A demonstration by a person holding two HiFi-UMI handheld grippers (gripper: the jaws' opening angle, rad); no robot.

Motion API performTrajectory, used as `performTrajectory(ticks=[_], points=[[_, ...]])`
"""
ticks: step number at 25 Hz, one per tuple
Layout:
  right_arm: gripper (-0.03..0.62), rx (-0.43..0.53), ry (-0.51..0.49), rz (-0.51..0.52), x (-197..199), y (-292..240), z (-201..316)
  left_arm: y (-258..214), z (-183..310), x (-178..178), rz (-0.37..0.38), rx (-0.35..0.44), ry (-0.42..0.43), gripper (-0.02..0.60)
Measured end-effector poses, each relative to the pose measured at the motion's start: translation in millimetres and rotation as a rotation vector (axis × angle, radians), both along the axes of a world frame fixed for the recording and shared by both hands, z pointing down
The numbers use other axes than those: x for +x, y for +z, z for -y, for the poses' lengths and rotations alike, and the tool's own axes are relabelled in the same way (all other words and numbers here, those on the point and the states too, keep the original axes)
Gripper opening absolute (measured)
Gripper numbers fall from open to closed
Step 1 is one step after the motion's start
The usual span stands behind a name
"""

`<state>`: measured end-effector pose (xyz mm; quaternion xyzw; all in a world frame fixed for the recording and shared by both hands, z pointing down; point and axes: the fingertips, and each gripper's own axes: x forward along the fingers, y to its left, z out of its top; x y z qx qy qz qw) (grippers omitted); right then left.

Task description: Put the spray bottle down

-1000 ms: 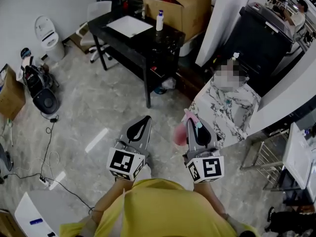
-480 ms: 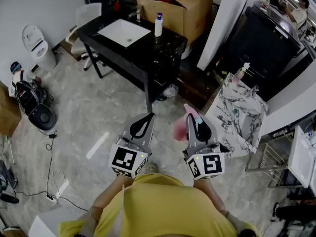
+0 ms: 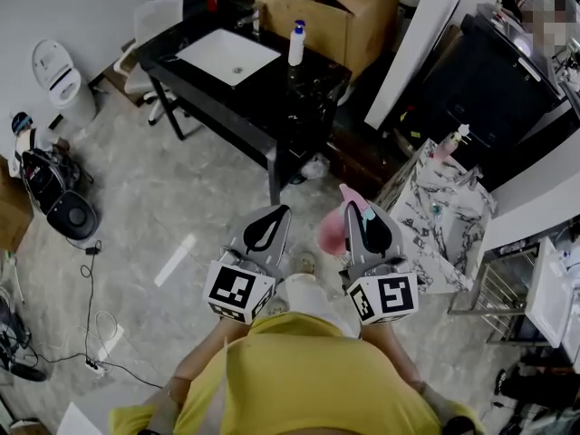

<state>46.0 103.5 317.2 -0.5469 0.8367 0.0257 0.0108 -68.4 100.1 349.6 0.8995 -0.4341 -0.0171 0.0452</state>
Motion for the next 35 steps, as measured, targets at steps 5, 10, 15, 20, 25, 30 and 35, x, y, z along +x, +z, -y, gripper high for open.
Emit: performTrajectory(ticks=[5,10,15,20,25,30,35], points=[[0.064,0.023,-0.018,-0.005,-2.8,1.0,30.9,5.2,28.7,-1.1,-0.005,0.008,-0.009,0.0],[0.064,0.047,-0.041,-0.007,-5.2,3.0,81.1,8.6,77.0,1.9,0.001,0.018,-0.014,0.0],[0.064,0.049,-0.058,-0.018,-3.0,4.3,155.5,10.6,147.9,4.0,-0.001,0.013,-0.038,0.0],[0.064,0.029,-0.079,-0.021,7.9,2.5,240.8,5.0,227.9,12.9,0.0,0.009,-0.06,0.0],[0.063,0.016,-0.081,-0.022,21.5,4.3,322.1,-2.9,304.7,20.5,0.002,0.017,-0.077,0.0],[0.063,0.01,-0.087,-0.038,32.4,11.2,378.9,-3.0,362.6,32.0,0.003,0.023,-0.082,0.0],[0.064,0.003,-0.091,-0.048,38.8,20.5,417.9,1.1,402.8,41.2,0.009,0.02,-0.075,0.0]])
